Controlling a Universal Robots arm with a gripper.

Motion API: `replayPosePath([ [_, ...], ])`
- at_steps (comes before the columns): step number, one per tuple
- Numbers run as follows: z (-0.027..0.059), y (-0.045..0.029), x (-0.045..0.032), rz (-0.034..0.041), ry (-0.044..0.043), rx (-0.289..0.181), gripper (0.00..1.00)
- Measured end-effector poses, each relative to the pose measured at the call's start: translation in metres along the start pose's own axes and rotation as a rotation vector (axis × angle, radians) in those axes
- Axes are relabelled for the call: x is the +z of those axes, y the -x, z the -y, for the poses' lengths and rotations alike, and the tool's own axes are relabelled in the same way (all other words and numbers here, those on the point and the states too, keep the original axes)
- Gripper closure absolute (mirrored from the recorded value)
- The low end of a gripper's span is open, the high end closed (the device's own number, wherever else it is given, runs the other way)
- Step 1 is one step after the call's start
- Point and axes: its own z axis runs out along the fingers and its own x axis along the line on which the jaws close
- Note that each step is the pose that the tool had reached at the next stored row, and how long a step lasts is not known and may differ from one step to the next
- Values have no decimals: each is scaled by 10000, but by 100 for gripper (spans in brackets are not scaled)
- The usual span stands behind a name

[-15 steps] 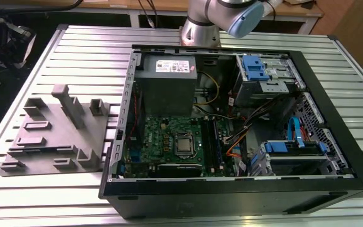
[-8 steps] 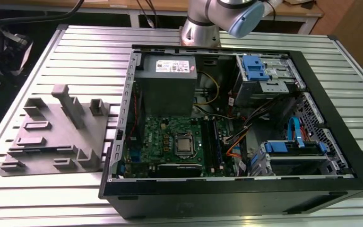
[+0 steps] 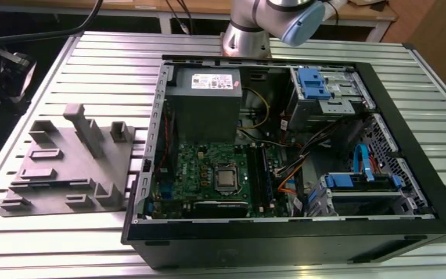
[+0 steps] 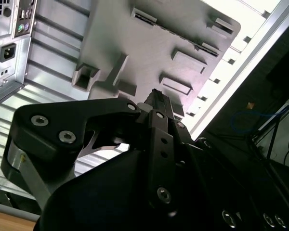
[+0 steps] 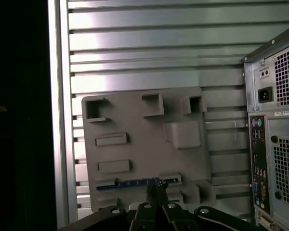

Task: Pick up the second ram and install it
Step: 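Reach for the second ram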

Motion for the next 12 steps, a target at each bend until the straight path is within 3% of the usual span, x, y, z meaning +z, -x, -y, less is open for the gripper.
replayPosePath([
  [12,162,-80,175,-3,0,0,93],
])
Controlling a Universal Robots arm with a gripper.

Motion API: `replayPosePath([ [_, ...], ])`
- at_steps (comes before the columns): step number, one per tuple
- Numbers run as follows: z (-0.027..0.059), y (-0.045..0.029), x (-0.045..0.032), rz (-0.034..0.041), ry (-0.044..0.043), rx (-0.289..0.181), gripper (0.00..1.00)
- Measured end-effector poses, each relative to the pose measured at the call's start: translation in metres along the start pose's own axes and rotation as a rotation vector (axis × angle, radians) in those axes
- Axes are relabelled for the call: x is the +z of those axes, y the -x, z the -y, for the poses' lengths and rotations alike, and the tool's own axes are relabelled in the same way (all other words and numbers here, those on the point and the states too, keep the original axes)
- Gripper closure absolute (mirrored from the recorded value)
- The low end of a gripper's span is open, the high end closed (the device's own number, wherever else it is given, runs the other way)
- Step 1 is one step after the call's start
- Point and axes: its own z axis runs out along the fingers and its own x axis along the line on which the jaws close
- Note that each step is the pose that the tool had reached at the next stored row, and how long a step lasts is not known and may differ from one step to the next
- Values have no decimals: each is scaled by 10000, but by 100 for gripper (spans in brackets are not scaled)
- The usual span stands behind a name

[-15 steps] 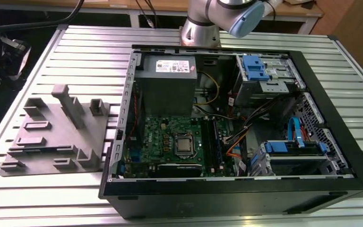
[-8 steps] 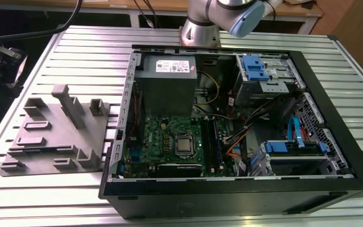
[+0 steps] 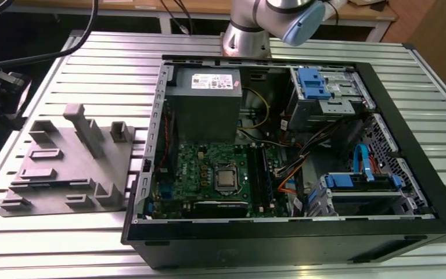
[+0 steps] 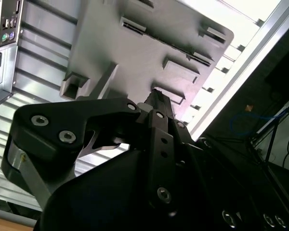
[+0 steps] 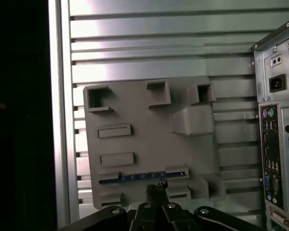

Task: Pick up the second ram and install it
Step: 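Reach for the second ram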

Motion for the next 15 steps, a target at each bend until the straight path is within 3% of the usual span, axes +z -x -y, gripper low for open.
replayPosePath([
  [15,94,-46,266,-46,-5,1,93],
])
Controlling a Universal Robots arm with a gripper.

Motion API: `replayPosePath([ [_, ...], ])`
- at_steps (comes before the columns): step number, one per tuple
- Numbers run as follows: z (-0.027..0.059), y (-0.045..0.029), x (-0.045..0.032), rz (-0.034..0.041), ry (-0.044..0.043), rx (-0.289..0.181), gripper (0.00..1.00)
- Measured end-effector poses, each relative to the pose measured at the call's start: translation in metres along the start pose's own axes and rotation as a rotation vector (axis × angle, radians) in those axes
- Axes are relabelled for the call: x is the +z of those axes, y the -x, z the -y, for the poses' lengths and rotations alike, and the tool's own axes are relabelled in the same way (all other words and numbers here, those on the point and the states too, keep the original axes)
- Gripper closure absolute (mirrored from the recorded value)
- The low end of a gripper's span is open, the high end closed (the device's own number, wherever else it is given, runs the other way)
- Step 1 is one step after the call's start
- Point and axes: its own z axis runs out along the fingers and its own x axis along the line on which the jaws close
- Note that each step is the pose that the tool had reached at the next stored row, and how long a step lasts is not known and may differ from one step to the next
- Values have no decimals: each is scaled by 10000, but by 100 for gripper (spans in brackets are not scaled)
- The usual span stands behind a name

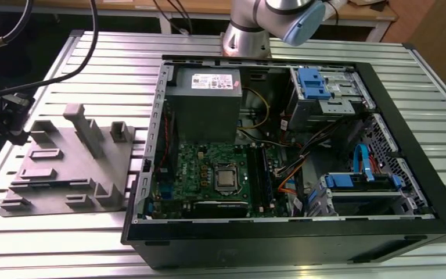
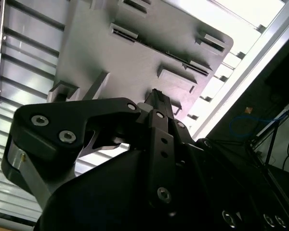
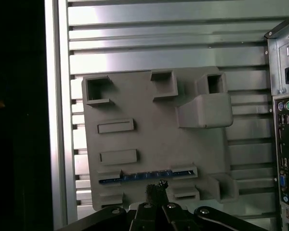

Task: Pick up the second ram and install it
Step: 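Reach for the second ram, then pick up the second ram and move it above second insertion slot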

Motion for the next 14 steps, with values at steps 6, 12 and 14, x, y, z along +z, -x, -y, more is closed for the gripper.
replayPosePath([
  [6,41,-9,92,-23,-2,3,93],
  [12,42,-12,93,-23,-1,2,93],
  [14,42,-12,93,-23,-1,2,93],
])
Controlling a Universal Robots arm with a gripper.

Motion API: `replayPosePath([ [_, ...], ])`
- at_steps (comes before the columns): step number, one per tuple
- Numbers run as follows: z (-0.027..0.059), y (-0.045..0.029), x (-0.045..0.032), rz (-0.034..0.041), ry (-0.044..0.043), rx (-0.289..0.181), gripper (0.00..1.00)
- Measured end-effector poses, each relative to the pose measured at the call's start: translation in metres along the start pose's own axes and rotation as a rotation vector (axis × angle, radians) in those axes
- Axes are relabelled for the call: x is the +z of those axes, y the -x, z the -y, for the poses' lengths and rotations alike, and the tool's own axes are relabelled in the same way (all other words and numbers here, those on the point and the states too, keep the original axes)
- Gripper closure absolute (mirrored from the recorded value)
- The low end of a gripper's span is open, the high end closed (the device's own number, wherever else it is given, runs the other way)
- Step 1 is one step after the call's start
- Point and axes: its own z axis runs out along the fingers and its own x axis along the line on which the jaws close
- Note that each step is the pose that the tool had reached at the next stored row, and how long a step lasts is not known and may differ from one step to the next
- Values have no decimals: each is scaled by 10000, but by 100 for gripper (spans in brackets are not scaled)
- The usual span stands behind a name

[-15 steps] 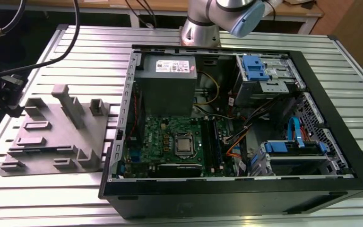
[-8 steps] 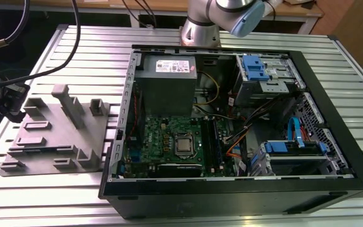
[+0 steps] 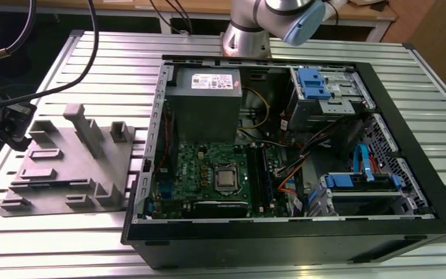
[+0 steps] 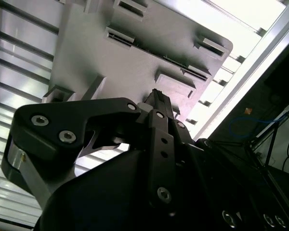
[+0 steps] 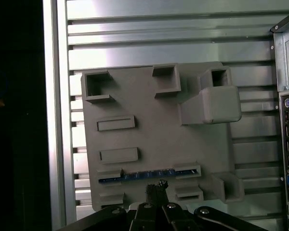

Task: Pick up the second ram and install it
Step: 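Pick up the second ram and move it above second insertion slot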

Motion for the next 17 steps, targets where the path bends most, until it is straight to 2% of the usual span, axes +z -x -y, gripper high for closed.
replayPosePath([
  [7,0,-1,0,0,0,-10,93],
  [17,1,-1,12,-75,30,-1721,93],
])
